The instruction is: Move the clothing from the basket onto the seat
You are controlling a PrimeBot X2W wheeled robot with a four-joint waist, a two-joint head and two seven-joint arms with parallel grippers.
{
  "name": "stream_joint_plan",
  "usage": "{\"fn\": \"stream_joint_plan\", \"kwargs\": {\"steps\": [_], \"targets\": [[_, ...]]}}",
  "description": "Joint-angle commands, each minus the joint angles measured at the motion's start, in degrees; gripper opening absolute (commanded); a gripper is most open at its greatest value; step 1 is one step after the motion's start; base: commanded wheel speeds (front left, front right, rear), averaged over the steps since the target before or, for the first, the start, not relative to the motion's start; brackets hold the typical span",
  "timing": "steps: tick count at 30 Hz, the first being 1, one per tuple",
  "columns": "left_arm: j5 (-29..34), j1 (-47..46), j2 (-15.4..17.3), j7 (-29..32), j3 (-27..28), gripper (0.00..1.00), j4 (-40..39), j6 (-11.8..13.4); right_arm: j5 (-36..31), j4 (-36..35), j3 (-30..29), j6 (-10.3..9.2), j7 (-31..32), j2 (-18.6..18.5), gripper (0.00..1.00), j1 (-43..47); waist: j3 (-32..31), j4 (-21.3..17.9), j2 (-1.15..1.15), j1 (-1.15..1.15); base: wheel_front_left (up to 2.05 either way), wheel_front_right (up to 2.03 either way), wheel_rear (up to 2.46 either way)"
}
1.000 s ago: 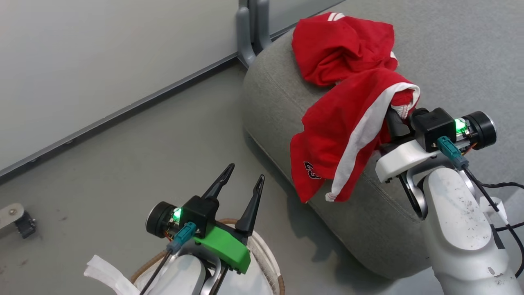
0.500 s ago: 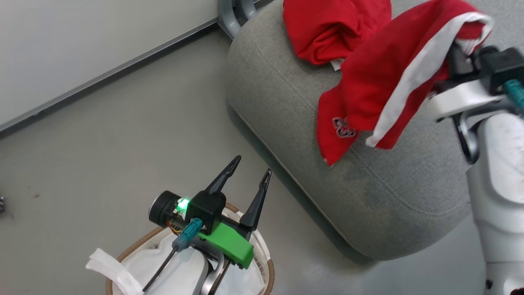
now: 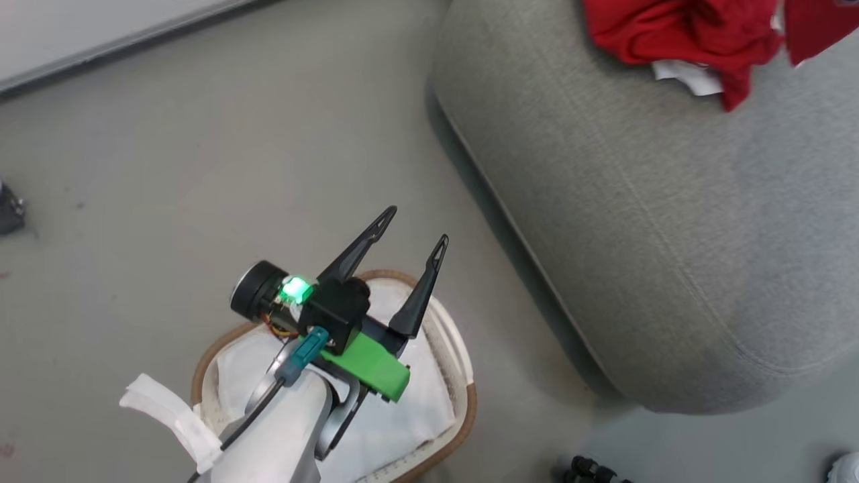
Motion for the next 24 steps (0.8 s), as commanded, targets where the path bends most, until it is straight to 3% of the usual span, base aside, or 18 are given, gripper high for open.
{"fn": "stream_joint_plan", "kwargs": {"steps": [1, 9, 24], "targets": [[0.7, -1.4, 0.7, 0.4, -0.1, 1.00, -0.5, -0.1, -0.7, 1.9, -1.4, -0.08, 0.1, -0.3, 0.00, -1.8, 6.6, 6.2, 0.00, 0.00, 0.00, 0.00, 0.00], [2.1, -3.4, 2.0, 1.8, -0.5, 1.00, -5.5, 0.8, -5.2, 8.1, -7.6, -0.07, -0.3, 1.3, 0.00, -6.0, 13.6, 9.0, 0.00, 0.00, 0.00, 0.00, 0.00], [2.0, -4.1, 3.5, 2.7, -0.3, 1.00, -6.8, 2.1, -10.4, 8.3, -10.4, -0.08, -0.4, 10.7, 0.00, 7.0, 16.3, 7.3, 0.00, 0.00, 0.00, 0.00, 0.00]]}}
